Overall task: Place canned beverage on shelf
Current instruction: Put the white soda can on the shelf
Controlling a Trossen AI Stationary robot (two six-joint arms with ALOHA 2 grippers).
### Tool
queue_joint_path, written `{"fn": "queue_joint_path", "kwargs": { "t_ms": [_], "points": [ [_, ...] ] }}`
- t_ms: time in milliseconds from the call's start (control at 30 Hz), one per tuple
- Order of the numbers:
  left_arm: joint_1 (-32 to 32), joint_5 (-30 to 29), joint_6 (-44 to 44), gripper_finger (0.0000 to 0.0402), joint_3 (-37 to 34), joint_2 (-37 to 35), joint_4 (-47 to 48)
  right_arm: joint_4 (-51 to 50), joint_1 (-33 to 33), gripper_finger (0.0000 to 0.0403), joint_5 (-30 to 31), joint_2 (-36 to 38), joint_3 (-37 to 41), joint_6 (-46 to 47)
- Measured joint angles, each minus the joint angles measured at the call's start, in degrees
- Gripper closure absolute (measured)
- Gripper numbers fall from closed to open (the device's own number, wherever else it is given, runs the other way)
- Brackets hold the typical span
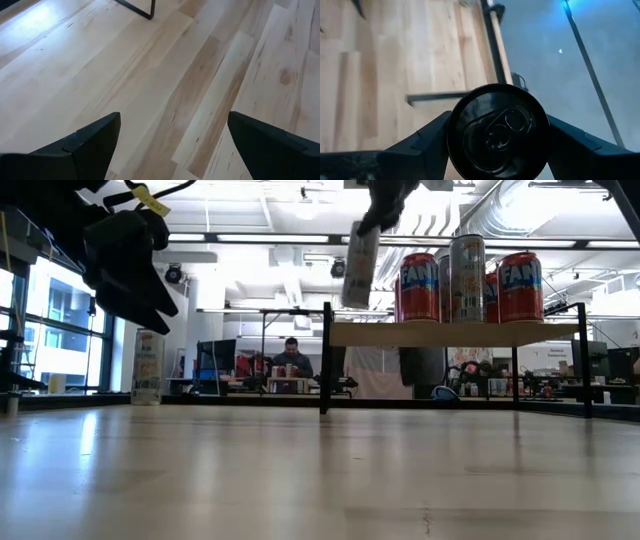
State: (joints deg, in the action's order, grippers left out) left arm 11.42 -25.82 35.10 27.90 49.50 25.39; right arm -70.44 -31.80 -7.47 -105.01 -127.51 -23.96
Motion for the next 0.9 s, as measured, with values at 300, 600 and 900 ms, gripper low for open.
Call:
{"fn": "queue_joint_path", "kwargs": {
  "t_ms": [300,600,900],
  "points": [
    [0.0,0.0,0.7,0.0041,0.0,0.0,0.0,2.3,-5.2,0.0153,-2.0,0.0,4.9,-1.4],
    [0.0,1.5,0.7,0.0041,0.0,0.0,0.0,3.8,-5.3,0.0152,-2.7,-0.1,5.8,-1.1],
    [0.0,1.6,0.7,0.0041,0.0,0.0,0.0,3.5,-5.3,0.0152,-2.2,0.0,5.8,-0.1]
  ]
}}
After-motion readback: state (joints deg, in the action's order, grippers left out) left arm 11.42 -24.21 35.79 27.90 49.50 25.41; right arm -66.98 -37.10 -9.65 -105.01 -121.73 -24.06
